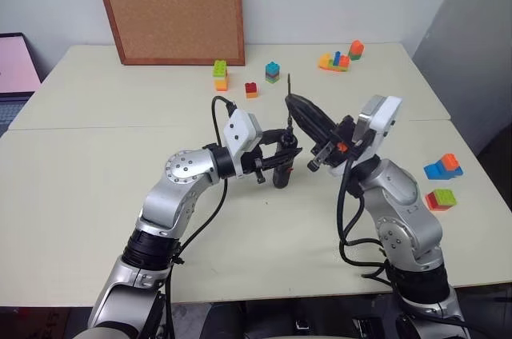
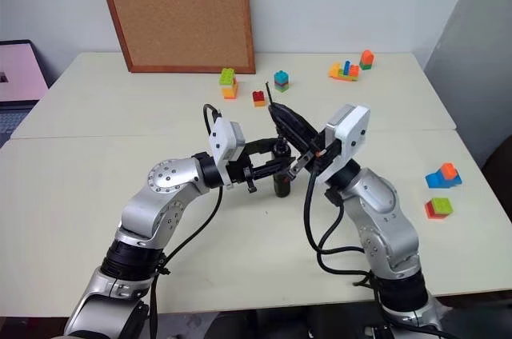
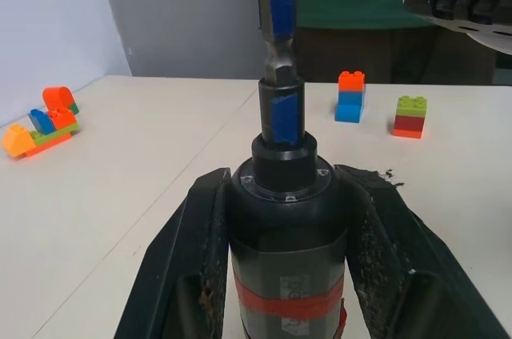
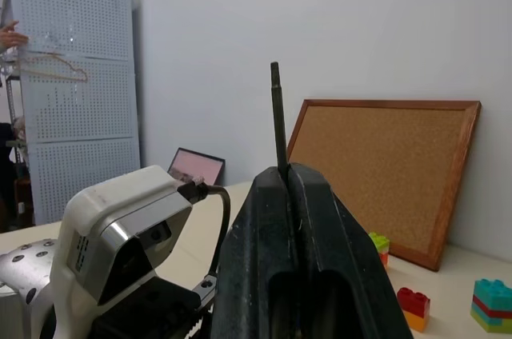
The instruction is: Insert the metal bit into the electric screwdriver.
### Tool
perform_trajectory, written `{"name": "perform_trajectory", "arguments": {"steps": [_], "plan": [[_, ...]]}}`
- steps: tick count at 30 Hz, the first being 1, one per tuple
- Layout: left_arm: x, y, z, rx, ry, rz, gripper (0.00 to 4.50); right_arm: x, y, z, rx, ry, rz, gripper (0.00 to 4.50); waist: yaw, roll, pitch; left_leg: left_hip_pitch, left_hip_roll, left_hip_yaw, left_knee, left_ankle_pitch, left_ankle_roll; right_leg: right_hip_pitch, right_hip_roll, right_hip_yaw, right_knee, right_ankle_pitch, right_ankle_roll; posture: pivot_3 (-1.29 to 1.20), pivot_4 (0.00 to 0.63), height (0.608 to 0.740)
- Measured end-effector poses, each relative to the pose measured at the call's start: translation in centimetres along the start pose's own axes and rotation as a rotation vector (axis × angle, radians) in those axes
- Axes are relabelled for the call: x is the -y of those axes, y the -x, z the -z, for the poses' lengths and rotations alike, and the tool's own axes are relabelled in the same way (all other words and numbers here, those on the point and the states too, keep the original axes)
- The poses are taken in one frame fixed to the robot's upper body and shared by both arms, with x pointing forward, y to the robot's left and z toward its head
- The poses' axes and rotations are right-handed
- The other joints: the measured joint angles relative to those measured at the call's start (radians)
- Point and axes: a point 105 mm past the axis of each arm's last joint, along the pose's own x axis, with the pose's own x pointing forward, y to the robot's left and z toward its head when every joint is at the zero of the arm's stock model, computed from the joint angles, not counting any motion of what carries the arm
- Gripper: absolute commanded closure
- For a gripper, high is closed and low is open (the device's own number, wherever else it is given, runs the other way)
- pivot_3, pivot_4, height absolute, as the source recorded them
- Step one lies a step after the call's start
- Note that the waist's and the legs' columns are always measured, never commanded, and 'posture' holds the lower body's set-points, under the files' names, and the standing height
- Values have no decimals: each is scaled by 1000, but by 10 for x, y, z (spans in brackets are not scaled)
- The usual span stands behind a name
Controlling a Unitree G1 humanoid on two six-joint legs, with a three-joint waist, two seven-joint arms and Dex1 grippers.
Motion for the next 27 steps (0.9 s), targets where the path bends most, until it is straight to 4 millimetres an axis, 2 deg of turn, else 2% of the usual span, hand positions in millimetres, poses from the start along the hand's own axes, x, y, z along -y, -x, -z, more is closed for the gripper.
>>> {"name": "perform_trajectory", "arguments": {"steps": [11, 20, 27], "plan": [[0, 0, 0, -1, -1, 0, 2857, 1, -1, 1, -6, 5, 15, 4500, 0, 0, 0, 0, 0, 0, 0, 0, 0, 0, 0, 0, 0, 0, 0, 0, 150, 740], [0, 0, 0, -2, 0, -1, 2857, 8, 7, 4, -14, -71, 60, 4500, -1, 0, 0, 0, 0, 0, 0, 0, 0, 0, 0, 0, 0, 0, 0, 0, 150, 740], [0, 1, 0, -2, 0, -1, 2857, 8, 11, 4, -51, -39, 27, 4500, -2, 0, -1, 0, 0, 0, 0, 0, 0, 0, 0, 0, 0, 0, 0, 0, 150, 740]]}}
